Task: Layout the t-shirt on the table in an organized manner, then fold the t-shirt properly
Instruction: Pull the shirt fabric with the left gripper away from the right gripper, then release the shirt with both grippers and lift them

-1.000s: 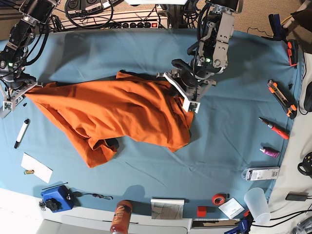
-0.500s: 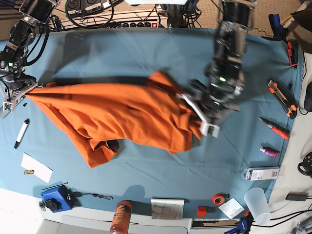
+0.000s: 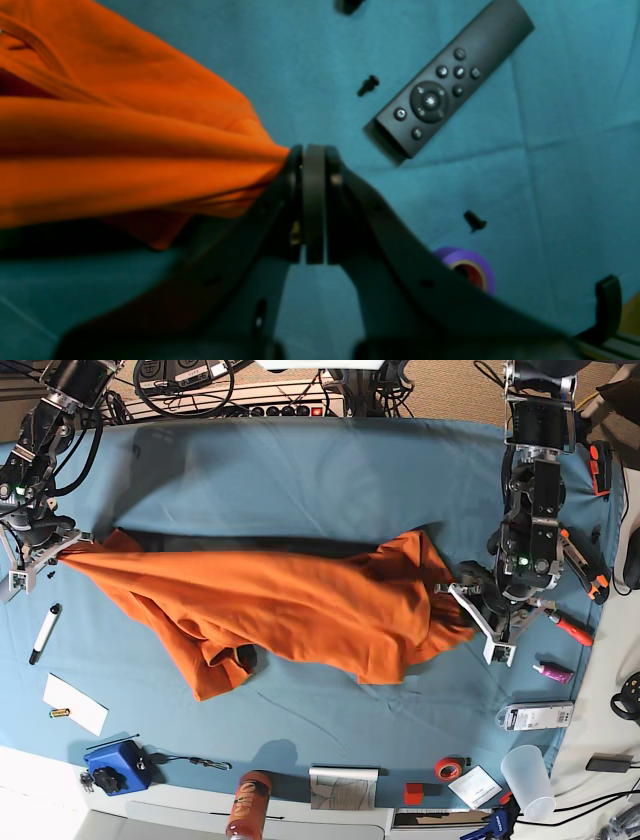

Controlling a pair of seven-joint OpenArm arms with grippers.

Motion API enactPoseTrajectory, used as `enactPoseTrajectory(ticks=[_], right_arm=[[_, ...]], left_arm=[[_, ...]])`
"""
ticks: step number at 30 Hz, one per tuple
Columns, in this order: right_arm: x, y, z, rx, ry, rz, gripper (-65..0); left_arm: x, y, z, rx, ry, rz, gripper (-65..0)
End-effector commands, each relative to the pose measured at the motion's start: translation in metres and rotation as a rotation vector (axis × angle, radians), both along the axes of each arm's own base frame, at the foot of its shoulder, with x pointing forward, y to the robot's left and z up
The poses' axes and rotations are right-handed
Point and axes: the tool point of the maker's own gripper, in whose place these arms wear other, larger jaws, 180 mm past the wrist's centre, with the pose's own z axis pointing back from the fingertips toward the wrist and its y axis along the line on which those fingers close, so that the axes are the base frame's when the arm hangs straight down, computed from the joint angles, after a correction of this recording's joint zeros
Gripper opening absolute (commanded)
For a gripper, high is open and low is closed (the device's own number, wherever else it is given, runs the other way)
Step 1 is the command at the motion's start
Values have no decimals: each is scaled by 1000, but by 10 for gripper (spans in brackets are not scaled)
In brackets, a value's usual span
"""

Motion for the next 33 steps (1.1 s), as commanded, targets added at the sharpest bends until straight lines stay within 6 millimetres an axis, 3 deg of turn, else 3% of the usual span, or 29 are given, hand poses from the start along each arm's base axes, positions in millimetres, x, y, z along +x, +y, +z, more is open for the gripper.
enactPoseTrajectory(ticks=[1,7,12,15,20,24,33], right_arm=[[7,-9,18,-45,-41,4,-650],[7,-9,18,-45,-42,5,-650],[7,-9,19,-46,-43,5,-650],[7,-9,19,-46,-45,5,-650],[7,-8,19,-45,-44,5,-650],[6,-9,18,-44,-37,3,-650],[5,-9,17,-42,-29,1,-650]], left_arm=[[9,3,19,13,-35,3,-358],[2,4,46,14,-67,10,-358],[-25,11,41,-3,-41,46,-358],[-53,-11,29,-85,4,-18,-358],[-92,-74,13,-312,69,-159,-358],[-94,-95,14,-371,46,-169,-358],[-94,-83,-1,-304,70,-135,-358]])
